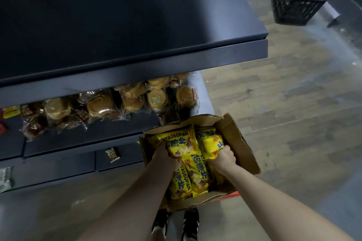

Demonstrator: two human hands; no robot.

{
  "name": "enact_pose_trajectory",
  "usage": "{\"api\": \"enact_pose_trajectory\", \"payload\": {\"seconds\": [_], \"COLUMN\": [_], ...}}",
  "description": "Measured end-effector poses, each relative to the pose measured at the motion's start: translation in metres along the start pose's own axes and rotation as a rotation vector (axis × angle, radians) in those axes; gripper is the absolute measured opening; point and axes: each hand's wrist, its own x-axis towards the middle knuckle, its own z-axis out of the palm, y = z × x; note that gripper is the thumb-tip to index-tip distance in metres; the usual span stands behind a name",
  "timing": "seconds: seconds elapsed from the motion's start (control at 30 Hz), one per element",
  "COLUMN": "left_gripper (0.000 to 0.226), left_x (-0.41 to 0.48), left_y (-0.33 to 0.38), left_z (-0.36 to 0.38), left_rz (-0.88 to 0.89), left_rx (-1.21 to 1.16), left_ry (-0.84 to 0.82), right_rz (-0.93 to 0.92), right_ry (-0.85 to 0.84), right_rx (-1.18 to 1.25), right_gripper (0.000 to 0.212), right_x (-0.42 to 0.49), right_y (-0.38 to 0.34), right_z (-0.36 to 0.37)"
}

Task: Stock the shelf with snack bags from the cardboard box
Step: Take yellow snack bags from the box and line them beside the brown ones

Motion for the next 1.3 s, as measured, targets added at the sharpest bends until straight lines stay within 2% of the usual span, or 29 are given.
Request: {"api": "enact_pose_trajectory", "payload": {"seconds": [0.03,0.07,0.1,0.17,0.3,0.37,0.43,0.47,0.57,0.67,0.73,0.8,0.87,0.97,1.07,1.2,1.3], "left_gripper": [0.058,0.06,0.069,0.092,0.058,0.056,0.064,0.067,0.06,0.05,0.045,0.053,0.068,0.085,0.095,0.108,0.109], "left_x": [-0.007,-0.003,-0.007,-0.006,0.003,0.007,0.009,0.011,0.008,0.001,-0.008,-0.011,-0.011,-0.004,0.006,0.012,0.012], "left_y": [-0.002,-0.004,-0.006,-0.009,-0.007,-0.013,-0.019,-0.02,-0.013,-0.007,-0.009,-0.018,-0.03,-0.037,-0.033,-0.027,-0.024], "left_z": [-0.007,-0.005,-0.005,-0.012,-0.023,-0.031,-0.037,-0.038,-0.032,-0.022,-0.018,-0.017,-0.018,-0.02,-0.02,-0.019,-0.02], "left_rz": [0.035,0.115,0.184,0.215,0.036,0.107,0.301,0.386,0.533,0.62,0.732,0.829,0.77,0.656,0.598,0.576,0.596], "left_rx": [0.087,0.298,0.444,0.426,0.276,0.478,0.809,0.899,1.038,1.236,1.36,1.437,1.459,1.551,1.594,1.633,1.673], "left_ry": [-0.006,0.016,-0.033,-0.056,0.007,0.017,0.076,0.068,0.003,0.139,0.24,0.233,0.162,0.117,0.086,0.075,0.11], "right_rz": [-0.009,-0.022,-0.034,-0.058,-0.114,-0.155,-0.207,-0.239,-0.342,-0.418,-0.432,-0.441,-0.458,-0.424,-0.331,-0.252,-0.268], "right_ry": [0.004,0.007,0.012,0.031,0.056,0.055,0.067,0.072,0.034,-0.103,-0.182,-0.213,-0.154,-0.014,-0.075,-0.125,0.051], "right_rx": [-0.035,-0.077,-0.11,-0.131,-0.165,-0.177,-0.149,-0.126,-0.038,0.04,0.07,0.103,0.143,0.036,-0.097,-0.166,-0.255], "right_gripper": [0.086,0.083,0.076,0.057,0.031,0.019,0.018,0.017,0.023,0.032,0.048,0.067,0.075,0.087,0.1,0.101,0.098], "right_x": [0.001,0.002,0.003,0.005,0.005,0.003,0.0,-0.003,-0.009,-0.016,-0.021,-0.025,-0.028,-0.024,-0.018,-0.012,-0.022], "right_y": [0.0,0.0,-0.001,-0.002,-0.005,-0.003,-0.001,0.0,0.0,-0.008,-0.015,-0.021,-0.024,-0.03,-0.035,-0.041,-0.044], "right_z": [0.001,0.001,0.001,-0.003,-0.014,-0.02,-0.027,-0.031,-0.043,-0.049,-0.042,-0.025,-0.003,0.016,0.017,0.013,0.009]}}
